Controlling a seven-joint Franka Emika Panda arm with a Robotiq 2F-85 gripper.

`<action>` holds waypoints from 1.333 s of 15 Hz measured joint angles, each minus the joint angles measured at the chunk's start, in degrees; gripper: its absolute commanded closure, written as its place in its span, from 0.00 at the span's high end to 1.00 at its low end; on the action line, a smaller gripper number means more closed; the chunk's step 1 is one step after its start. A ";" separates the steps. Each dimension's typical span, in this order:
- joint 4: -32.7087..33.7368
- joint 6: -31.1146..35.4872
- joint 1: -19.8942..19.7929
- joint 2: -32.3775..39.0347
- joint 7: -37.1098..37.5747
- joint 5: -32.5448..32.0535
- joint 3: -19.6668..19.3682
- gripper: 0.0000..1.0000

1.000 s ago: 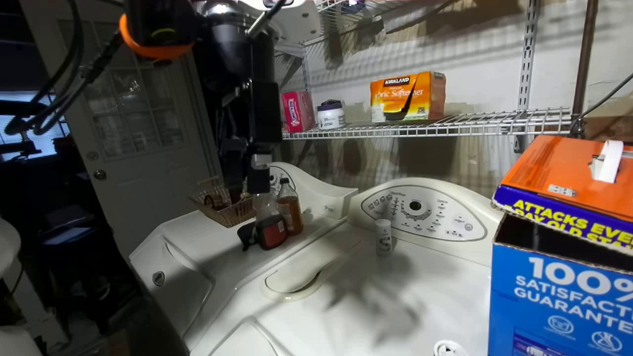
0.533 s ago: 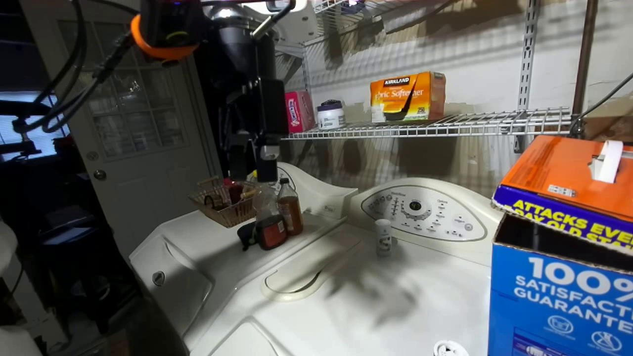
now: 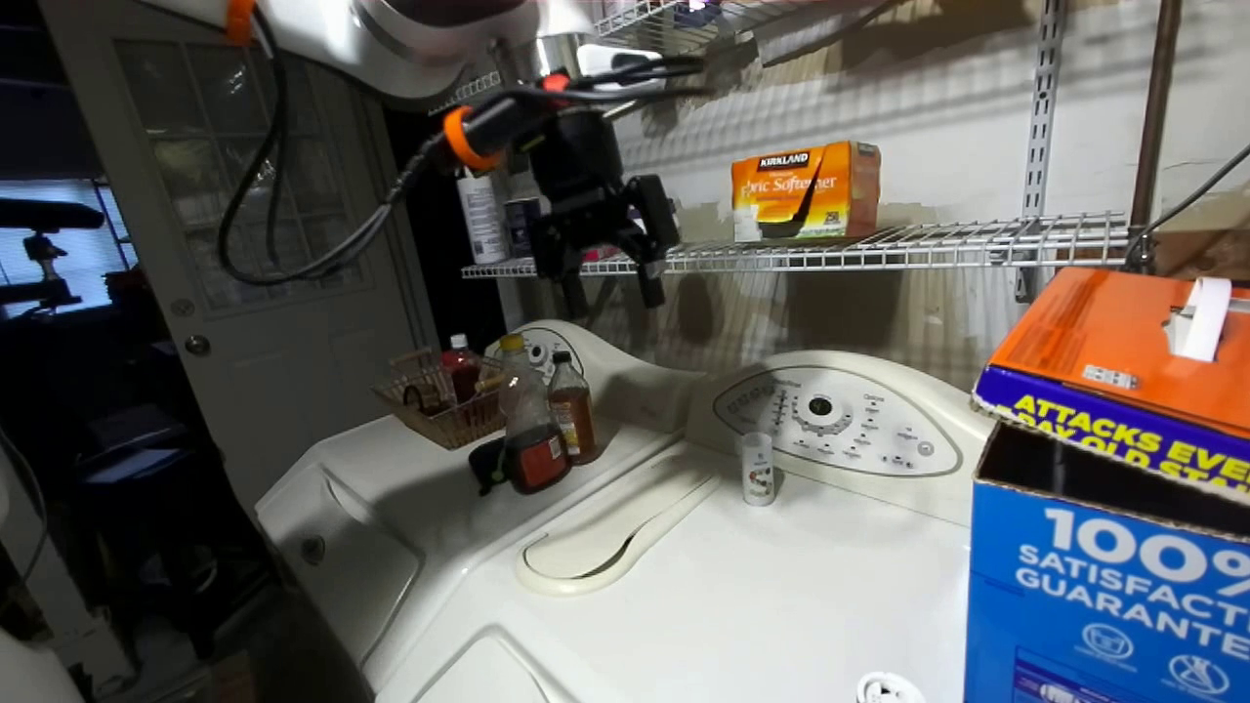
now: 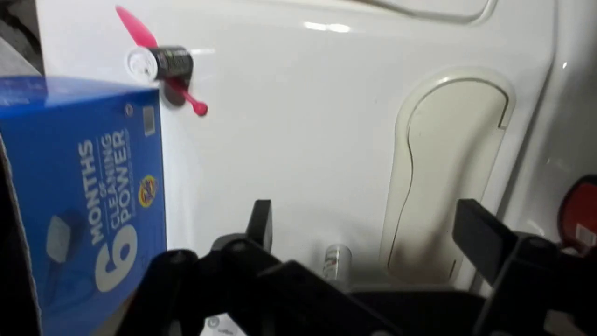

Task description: Press a button on the washing machine

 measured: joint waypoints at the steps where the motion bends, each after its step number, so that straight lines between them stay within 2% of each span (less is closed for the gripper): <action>1: 0.64 3.37 0.00 2.13 -1.51 1.99 -0.27 1.00; 4: 2.45 11.63 -0.02 8.06 -7.05 9.89 -0.76 0.99; 5: 3.27 13.43 -0.01 9.96 -8.84 12.47 -0.75 0.75; 6: 4.19 14.80 -0.01 11.80 -10.21 14.59 -0.66 0.75; 7: 5.26 15.96 -0.04 13.62 -10.94 16.27 -0.51 0.69; 11: 10.46 18.51 -0.69 20.74 -12.38 21.93 0.36 0.41; 16: 16.71 20.46 -1.61 28.51 -8.52 22.24 2.35 0.05; 18: 18.99 21.26 -1.60 31.20 -5.53 22.11 3.24 0.00; 20: 21.29 21.95 -1.52 33.72 -2.36 21.86 3.86 0.00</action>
